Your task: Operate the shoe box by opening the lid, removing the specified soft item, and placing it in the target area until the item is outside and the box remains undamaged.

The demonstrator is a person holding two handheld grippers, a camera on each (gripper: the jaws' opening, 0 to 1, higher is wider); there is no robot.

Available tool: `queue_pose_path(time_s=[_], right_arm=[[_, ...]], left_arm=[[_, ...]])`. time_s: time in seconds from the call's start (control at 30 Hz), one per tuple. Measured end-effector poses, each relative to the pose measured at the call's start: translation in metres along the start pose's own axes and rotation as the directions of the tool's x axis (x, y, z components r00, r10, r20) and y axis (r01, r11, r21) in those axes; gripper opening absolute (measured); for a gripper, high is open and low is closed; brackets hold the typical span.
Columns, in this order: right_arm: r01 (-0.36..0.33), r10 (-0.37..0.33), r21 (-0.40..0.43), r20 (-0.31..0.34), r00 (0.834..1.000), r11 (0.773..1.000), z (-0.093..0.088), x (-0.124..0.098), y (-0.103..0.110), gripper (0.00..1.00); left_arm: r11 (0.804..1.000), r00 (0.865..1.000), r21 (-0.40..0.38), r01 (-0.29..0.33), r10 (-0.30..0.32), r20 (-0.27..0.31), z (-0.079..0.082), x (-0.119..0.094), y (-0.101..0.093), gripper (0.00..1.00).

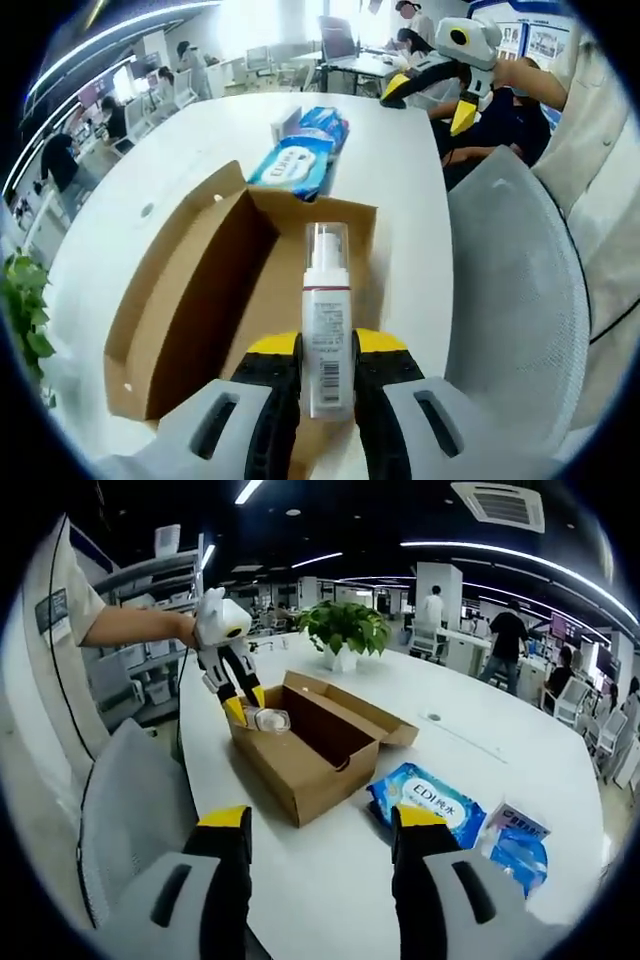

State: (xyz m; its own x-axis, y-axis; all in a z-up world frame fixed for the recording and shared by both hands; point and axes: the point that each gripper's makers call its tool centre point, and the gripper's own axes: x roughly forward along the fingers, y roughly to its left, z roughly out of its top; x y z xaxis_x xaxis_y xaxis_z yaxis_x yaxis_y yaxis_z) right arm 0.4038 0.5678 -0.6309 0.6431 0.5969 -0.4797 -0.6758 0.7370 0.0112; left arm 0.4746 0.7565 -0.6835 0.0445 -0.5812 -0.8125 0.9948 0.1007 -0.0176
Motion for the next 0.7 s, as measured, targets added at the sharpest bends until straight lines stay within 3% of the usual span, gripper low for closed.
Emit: queue_pose_path(time_s=[0.7], right_arm=[[-0.081,0.082,-0.032,0.029,0.996,0.996,0.013,0.021,0.027,0.42]], left_arm=[[0.989,0.992,0.110,0.096,-0.105,0.073,0.040,0.011,-0.049,0.17]])
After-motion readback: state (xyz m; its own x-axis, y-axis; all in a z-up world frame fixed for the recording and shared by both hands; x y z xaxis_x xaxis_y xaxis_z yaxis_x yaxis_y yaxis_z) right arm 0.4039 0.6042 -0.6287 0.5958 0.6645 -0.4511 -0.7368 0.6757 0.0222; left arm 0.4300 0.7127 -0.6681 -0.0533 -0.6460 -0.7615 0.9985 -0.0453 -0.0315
